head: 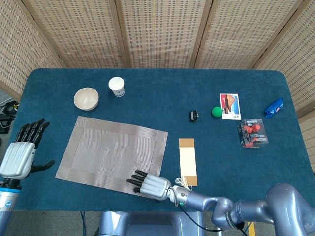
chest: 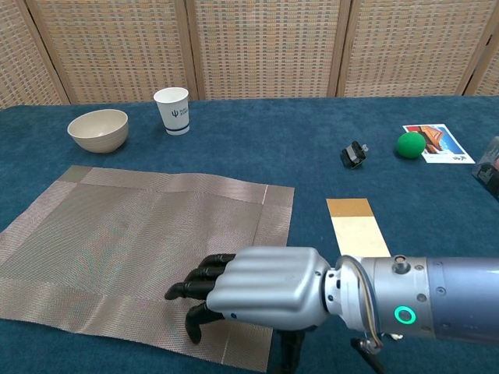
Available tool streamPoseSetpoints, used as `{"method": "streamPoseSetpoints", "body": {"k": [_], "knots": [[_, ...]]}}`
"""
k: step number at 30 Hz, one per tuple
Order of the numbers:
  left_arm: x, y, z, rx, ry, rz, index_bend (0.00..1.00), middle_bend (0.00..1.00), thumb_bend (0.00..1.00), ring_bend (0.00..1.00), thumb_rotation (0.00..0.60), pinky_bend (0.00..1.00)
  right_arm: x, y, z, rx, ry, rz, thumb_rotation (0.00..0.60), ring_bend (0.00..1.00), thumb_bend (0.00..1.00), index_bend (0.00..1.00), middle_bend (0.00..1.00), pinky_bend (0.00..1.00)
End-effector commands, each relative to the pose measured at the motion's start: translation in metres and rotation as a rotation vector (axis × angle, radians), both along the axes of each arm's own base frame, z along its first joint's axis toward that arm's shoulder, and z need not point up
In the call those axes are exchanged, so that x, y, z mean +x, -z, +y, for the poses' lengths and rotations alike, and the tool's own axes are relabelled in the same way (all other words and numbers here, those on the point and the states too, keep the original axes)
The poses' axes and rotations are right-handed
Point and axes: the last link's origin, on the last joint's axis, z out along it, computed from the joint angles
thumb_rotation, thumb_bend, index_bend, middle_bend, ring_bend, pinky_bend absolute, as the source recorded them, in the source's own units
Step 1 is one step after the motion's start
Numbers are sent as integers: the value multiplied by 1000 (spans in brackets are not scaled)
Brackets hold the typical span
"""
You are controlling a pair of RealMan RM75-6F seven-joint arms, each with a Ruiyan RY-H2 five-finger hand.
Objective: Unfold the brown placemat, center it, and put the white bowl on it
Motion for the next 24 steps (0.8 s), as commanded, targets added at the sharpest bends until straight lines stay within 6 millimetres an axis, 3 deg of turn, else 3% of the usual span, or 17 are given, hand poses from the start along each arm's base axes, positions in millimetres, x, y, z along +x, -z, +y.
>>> {"method": "streamPoseSetpoints", "body": {"k": [1, 15, 24], "knots": [[0, 0, 0, 3, 0, 0, 0, 0, 0, 0, 600, 0, -2, 1, 0, -10, -8, 0, 600, 0, 0, 310, 0, 0], [1, 0, 0, 1, 1, -3, 0, 0, 0, 0, 600, 0, 2, 5, -10, -61, -15, -30, 600, 0, 23, 310, 0, 0], [1, 0, -1, -4, 3, -3, 0, 0, 0, 0, 600, 0, 5, 5, -14, -74, -14, -45, 600, 0, 231, 307, 0, 0]]}}
